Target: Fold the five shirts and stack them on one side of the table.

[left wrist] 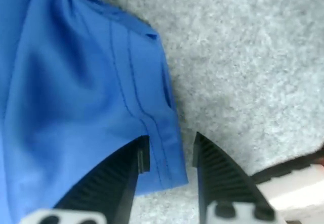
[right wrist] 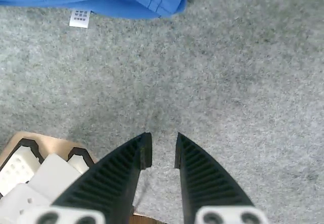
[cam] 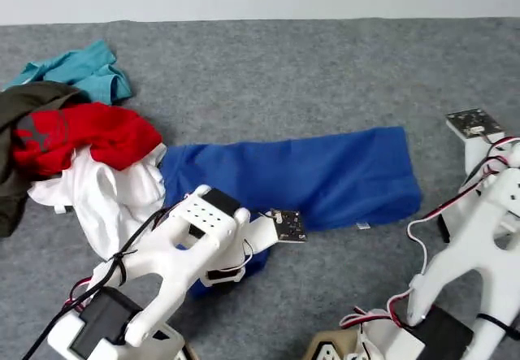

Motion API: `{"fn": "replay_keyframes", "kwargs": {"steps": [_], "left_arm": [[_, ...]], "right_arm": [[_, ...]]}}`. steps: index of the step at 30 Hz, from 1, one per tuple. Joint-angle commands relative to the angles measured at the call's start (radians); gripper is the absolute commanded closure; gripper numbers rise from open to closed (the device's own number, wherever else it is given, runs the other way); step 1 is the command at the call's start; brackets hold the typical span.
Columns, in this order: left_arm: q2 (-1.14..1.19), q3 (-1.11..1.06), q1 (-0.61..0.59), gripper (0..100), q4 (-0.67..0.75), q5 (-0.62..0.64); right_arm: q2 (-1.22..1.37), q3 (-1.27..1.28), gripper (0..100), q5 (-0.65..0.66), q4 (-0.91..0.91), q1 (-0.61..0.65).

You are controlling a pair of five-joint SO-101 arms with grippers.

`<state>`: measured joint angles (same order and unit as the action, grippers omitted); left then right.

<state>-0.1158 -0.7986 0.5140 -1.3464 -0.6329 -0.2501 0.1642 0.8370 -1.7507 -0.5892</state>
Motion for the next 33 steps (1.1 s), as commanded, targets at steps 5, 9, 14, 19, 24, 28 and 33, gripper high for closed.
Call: {"fn": "replay_keyframes", "kwargs": {"steps": [5,9,14,19,24,28,33], "left_arm": [[-0.018,-0.053,0.000,81,0.081,0.025],[-0.018,-0.082,0.000,82,0.117,0.028],[-0.018,-0.090,-0.002,85,0.153,0.060],[-0.017,-0.111,0.000,94,0.215,0.092],[-0.018,-0.110,0.002,100,0.210,0.092],[-0.029,-0.079,0.006,100,0.166,0.092],[-0.029,0.045,0.000,100,0.034,0.092]], "right_arm": [[-0.045,-0.008,90.5,0.011,-0.036,-0.005],[-0.047,-0.008,90.5,0.011,-0.036,-0.005],[-0.047,-0.008,90.5,0.009,-0.036,-0.005],[-0.047,-0.008,90.5,0.009,-0.036,-0.005],[-0.047,-0.008,90.5,0.009,-0.036,-0.005],[-0.047,-0.008,90.5,0.009,-0.036,-0.004],[-0.047,-0.008,90.5,0.009,-0.036,-0.004]]}}
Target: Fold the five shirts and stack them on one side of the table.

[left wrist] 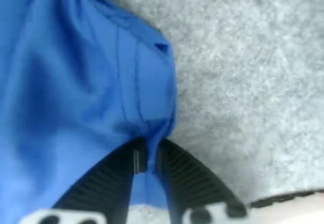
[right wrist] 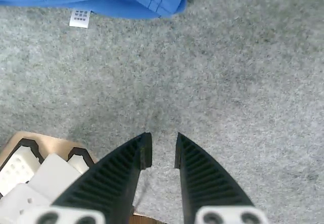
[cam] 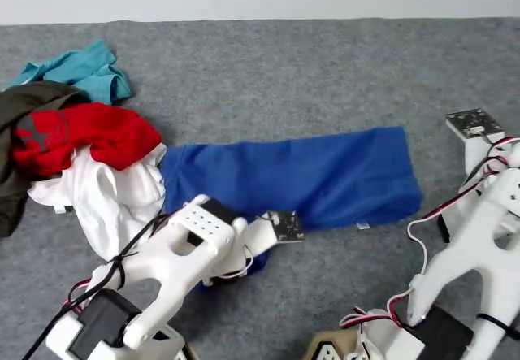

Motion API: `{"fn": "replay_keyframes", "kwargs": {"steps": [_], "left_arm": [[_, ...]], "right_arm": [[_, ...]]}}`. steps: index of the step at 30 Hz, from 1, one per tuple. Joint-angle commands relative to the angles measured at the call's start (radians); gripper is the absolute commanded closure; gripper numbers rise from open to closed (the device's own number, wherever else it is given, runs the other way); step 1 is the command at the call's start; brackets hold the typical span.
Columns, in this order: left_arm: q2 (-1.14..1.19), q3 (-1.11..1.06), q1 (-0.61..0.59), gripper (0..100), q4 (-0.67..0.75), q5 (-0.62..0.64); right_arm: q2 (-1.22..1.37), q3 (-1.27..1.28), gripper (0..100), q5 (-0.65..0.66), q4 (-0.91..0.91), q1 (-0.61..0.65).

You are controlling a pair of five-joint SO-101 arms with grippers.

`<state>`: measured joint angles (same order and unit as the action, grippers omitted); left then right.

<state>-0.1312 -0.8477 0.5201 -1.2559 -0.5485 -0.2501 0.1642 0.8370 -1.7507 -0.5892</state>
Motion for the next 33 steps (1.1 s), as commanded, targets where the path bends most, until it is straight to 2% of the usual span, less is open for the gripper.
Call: {"fn": "replay_keyframes", "kwargs": {"steps": [1,5,9,14,19,23,28,33], "left_arm": [[-0.014,0.125,-0.006,100,-0.083,0.008],[-0.014,0.246,-0.006,100,-0.161,0.008],[-0.005,0.331,-0.006,100,-0.175,0.008],[-0.005,0.357,-0.009,100,-0.141,0.008],[-0.003,0.363,-0.074,100,-0.069,0.005],[-0.003,0.363,-0.101,100,-0.071,-0.014],[-0.005,0.363,-0.101,100,-0.083,-0.018],[-0.005,0.363,-0.103,100,-0.025,-0.018]], "right_arm": [[-0.047,-0.008,90.5,0.009,-0.036,-0.004],[-0.047,-0.008,90.5,0.009,-0.036,-0.004],[-0.047,-0.008,90.5,0.009,-0.036,-0.004],[-0.039,-0.008,90.5,0.009,-0.036,-0.004],[-0.038,-0.008,90.5,0.009,-0.033,-0.004],[-0.038,-0.006,90.5,0.012,-0.031,-0.004],[-0.038,-0.006,90.5,0.009,-0.033,0.008],[-0.038,-0.006,90.5,0.008,-0.035,0.027]]}}
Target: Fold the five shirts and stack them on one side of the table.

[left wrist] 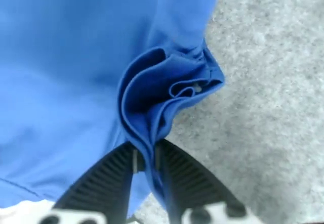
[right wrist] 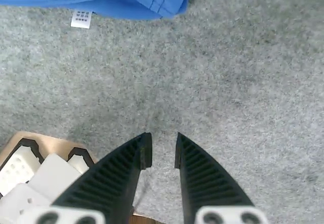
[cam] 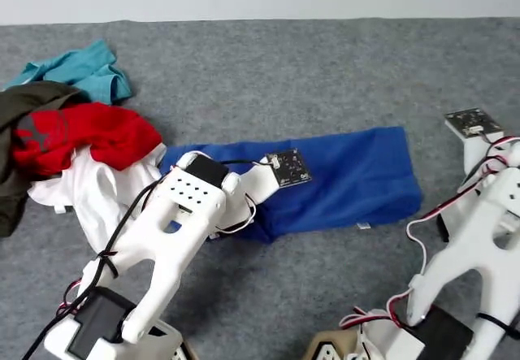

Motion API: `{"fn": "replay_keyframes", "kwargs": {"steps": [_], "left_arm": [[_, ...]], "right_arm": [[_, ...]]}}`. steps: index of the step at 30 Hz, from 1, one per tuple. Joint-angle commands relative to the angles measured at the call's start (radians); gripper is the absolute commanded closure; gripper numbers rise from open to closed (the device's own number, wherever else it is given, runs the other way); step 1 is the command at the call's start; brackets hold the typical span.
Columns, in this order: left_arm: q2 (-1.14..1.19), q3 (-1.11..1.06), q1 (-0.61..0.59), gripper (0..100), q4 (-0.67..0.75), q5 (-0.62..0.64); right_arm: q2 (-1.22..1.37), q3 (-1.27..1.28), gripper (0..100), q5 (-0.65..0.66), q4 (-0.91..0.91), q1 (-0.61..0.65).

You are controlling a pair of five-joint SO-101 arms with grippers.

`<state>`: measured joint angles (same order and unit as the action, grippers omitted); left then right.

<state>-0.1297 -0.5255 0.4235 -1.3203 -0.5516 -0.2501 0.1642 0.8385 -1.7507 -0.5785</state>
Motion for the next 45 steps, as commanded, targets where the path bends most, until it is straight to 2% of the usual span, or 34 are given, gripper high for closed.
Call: {"fn": "replay_keyframes", "kwargs": {"steps": [1,9,18,24,30,41,45], "left_arm": [[-0.006,0.042,-0.011,100,0.052,-0.015],[0.018,0.157,-0.103,100,0.094,-0.015],[0.311,0.340,-0.141,100,0.086,-0.040],[0.416,0.415,-0.133,98,0.077,-0.038],[0.385,0.456,-0.150,84,0.009,0.028],[0.270,0.470,-0.166,83,0.005,-0.029],[0.262,0.504,-0.219,83,0.009,-0.031]], "right_arm": [[-0.038,-0.006,90.5,0.006,-0.035,0.018],[-0.038,-0.006,90.5,0.006,-0.035,0.018],[-0.047,0.083,90.5,0.006,-0.030,0.035],[-0.047,0.084,90.5,0.011,-0.030,0.035],[-0.047,0.084,90.5,0.011,-0.030,0.033],[-0.047,0.084,90.5,0.011,-0.030,0.033],[-0.041,0.084,90.5,0.012,-0.030,0.033]]}}
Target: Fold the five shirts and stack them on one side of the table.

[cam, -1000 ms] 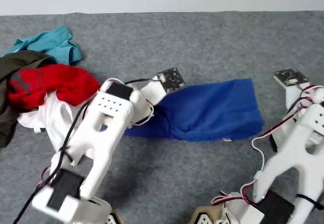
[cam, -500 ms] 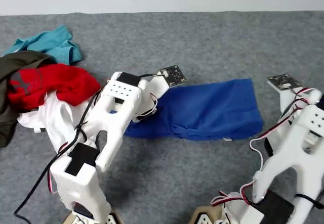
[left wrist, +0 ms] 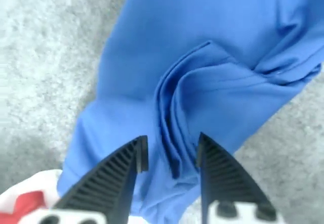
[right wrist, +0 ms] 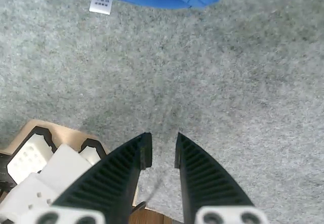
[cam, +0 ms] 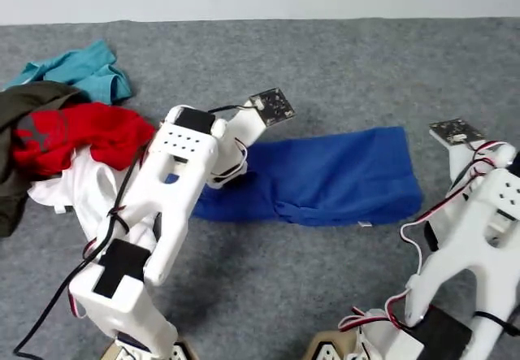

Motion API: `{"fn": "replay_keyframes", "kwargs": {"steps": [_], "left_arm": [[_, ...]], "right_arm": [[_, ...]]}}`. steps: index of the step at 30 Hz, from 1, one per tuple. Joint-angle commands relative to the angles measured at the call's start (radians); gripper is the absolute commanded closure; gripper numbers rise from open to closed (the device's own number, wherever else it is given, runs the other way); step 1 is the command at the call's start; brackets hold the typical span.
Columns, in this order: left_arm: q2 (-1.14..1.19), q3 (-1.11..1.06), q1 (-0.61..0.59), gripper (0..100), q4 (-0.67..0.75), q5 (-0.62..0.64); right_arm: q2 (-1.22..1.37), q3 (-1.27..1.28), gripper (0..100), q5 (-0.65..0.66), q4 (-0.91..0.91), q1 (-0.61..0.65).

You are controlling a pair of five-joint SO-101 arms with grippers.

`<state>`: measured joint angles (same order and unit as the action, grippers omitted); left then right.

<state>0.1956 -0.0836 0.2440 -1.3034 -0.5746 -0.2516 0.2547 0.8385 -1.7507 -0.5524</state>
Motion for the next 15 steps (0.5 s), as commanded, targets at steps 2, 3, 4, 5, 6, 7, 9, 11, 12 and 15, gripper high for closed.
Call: {"fn": "replay_keyframes", "kwargs": {"steps": [2,3,4,5,6,7,9,11,12,15], "left_arm": [[-0.063,0.108,-0.081,83,-0.015,-0.017],[-0.064,0.128,-0.103,83,-0.017,-0.032],[-0.069,0.150,-0.123,83,-0.026,-0.043],[-0.071,0.174,-0.140,83,-0.041,-0.052],[-0.071,0.205,-0.150,84,-0.072,-0.063],[-0.071,0.239,-0.160,84,-0.114,-0.072],[-0.071,0.306,-0.172,84,-0.196,-0.084],[-0.071,0.363,-0.169,84,-0.272,-0.083],[-0.071,0.387,-0.164,84,-0.311,-0.083],[-0.071,0.430,-0.120,87,-0.405,-0.083]], "right_arm": [[-0.038,-0.006,90.5,0.012,-0.028,0.007],[-0.038,-0.006,90.5,0.012,-0.028,0.007],[-0.038,-0.006,90.5,0.012,-0.028,0.008],[-0.038,-0.006,90.5,0.012,-0.028,0.008],[-0.036,-0.006,90.5,0.012,-0.028,0.008],[-0.036,-0.006,90.5,0.012,-0.025,0.008],[-0.036,-0.006,90.5,0.012,-0.013,0.008],[-0.036,-0.006,90.5,0.011,-0.007,0.008],[-0.036,-0.006,90.5,0.011,-0.007,0.013],[-0.036,-0.006,90.5,0.006,-0.010,0.041]]}}
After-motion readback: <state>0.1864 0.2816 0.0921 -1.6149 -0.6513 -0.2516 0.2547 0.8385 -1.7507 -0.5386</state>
